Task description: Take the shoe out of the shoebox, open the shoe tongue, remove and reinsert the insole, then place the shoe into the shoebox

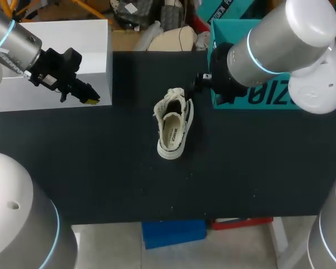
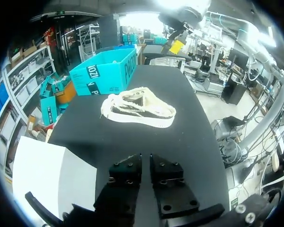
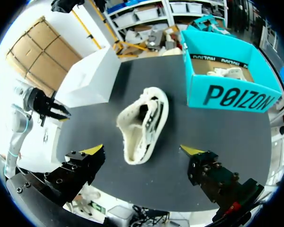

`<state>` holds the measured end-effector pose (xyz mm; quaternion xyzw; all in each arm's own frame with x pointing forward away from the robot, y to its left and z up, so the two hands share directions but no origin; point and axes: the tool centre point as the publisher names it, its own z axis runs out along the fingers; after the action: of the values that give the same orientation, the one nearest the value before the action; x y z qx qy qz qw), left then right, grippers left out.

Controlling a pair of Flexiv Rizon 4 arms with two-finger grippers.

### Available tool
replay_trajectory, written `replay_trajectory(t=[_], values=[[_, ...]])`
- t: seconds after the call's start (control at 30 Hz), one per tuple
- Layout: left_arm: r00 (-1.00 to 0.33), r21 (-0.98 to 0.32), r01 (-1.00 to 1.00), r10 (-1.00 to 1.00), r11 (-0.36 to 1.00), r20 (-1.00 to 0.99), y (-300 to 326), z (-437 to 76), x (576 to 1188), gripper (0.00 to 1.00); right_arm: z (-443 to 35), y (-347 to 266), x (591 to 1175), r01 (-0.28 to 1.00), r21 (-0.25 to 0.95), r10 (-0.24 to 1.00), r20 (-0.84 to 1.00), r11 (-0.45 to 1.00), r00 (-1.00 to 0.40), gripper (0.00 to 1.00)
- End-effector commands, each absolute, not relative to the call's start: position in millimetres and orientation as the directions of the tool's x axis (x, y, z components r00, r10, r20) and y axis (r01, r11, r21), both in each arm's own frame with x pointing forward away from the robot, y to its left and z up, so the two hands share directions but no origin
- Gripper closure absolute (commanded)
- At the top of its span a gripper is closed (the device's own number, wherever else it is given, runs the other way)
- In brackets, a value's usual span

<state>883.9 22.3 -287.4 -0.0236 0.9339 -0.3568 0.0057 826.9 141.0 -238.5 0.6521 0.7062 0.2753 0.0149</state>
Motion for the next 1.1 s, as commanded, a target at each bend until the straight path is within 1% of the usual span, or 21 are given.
replay_trajectory(t=[0.03, 0.1, 0.2, 0.33, 0.53, 0.67, 0.7, 0.73, 0.77, 0.9, 0.93, 1.1], values=[[-0.997, -0.669, -0.038, -0.075, 0.742, -0.027, 23.4, -288.9, 879.5, 0.0, -239.4, 142.0, 827.2, 0.913, 0.409, 0.929, 0.338, -0.003, -0.148, 0.0], [-0.997, -0.669, -0.038, -0.075, 0.742, -0.027, 23.4, -288.9, 879.5, 0.0, -239.4, 142.0, 827.2, 0.913, 0.409, 0.929, 0.338, -0.003, -0.148, 0.0], [-0.997, -0.669, -0.038, -0.075, 0.742, -0.027, 23.4, -288.9, 879.5, 0.0, -238.7, 145.6, 839.6, 0.926, 0.375, 0.939, 0.298, 0.05, -0.172, 0.0], [-0.997, -0.669, -0.038, -0.075, 0.742, -0.027, 23.4, -288.9, 879.5, 0.0, -247.9, 152.6, 855.3, 0.947, 0.301, 0.951, 0.241, 0.116, -0.193, 0.0], [-0.997, -0.669, -0.038, -0.075, 0.742, -0.027, 23.4, -288.9, 879.5, 0.0, -269.7, 163.1, 870.6, 0.968, 0.213, 0.968, 0.181, 0.134, -0.174, 0.0], [-0.997, -0.669, -0.038, -0.075, 0.742, -0.027, 23.4, -288.9, 879.5, 0.0, -283.9, 172.6, 880.4, 0.973, 0.177, 0.974, 0.146, 0.148, -0.175, 0.36], [-0.997, -0.669, -0.038, -0.075, 0.742, -0.027, 23.4, -288.9, 879.5, 0.0, -287.2, 174.6, 882.2, 0.974, 0.172, 0.975, 0.136, 0.15, -0.174, 0.36], [-0.997, -0.669, -0.038, -0.075, 0.742, -0.027, 23.4, -288.9, 879.5, 0.0, -291.4, 176.2, 883.8, 0.975, 0.166, 0.976, 0.133, 0.148, -0.171, 0.42], [-0.997, -0.669, -0.038, -0.075, 0.742, -0.027, 23.4, -288.9, 879.5, 0.0, -296.8, 178.2, 885.9, 0.977, 0.153, 0.977, 0.126, 0.15, -0.17, 0.51], [-0.997, -0.669, -0.038, -0.075, 0.742, -0.027, 23.4, -288.9, 879.5, 0.0, -310.2, 182.7, 891.3, 0.981, 0.122, 0.981, 0.106, 0.149, -0.162, 0.53], [-0.997, -0.669, -0.038, -0.075, 0.742, -0.027, 23.4, -288.9, 879.5, 0.0, -313.0, 184.2, 892.7, 0.982, 0.12, 0.981, 0.104, 0.149, -0.161, 0.57], [-0.997, -0.669, -0.038, -0.075, 0.742, -0.027, 23.4, -288.9, 879.5, 0.0, -331.9, 190.7, 893.3, 0.986, 0.096, 0.986, 0.086, 0.135, -0.144, 0.55]])
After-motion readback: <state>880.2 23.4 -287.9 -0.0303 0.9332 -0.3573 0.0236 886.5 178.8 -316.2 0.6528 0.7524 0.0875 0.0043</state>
